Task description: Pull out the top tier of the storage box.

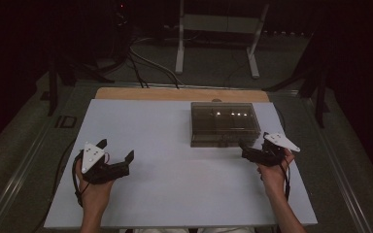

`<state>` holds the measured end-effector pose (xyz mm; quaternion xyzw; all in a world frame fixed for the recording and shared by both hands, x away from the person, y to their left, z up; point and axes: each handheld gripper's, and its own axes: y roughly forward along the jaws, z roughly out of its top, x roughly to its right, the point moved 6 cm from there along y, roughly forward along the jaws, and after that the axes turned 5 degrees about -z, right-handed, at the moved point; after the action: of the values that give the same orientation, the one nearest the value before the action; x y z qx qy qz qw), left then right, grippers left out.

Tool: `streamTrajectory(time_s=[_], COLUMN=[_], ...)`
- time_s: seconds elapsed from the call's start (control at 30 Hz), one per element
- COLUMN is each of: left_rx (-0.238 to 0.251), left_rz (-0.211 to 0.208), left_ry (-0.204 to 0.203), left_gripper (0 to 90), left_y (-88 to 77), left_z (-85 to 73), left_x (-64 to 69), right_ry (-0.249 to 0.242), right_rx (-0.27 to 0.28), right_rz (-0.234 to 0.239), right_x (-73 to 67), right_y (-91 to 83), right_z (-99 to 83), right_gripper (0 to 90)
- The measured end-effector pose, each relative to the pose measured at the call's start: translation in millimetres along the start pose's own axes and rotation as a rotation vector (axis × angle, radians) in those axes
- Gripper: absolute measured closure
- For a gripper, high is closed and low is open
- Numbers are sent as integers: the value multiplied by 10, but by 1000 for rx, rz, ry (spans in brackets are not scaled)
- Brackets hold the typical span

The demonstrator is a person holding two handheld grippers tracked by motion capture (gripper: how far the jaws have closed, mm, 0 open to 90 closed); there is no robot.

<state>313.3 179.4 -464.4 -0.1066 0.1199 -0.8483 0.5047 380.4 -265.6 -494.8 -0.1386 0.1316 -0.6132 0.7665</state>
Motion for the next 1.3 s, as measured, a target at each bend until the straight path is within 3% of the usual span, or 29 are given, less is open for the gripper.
streamTrajectory(time_s=[0.2, 0.53, 0.8, 1.3], left_rx=[-6, -25, -30, -39], left_rz=[-17, -22, -51, -85], left_ry=[0, -5, 13, 19], left_gripper=[34, 34, 34, 34], left_y=[31, -38, 99, 331], left_z=[34, -36, -69, -120], left_x=[99, 221, 408, 576], right_ry=[-5, -7, -9, -3], right_rx=[-5, -7, -6, -2], right_rz=[-2, -2, 3, 4], right_x=[26, 63, 51, 71], right_y=[12, 27, 42, 45], right_z=[-12, -21, -23, -22], right_gripper=[0, 0, 0, 0])
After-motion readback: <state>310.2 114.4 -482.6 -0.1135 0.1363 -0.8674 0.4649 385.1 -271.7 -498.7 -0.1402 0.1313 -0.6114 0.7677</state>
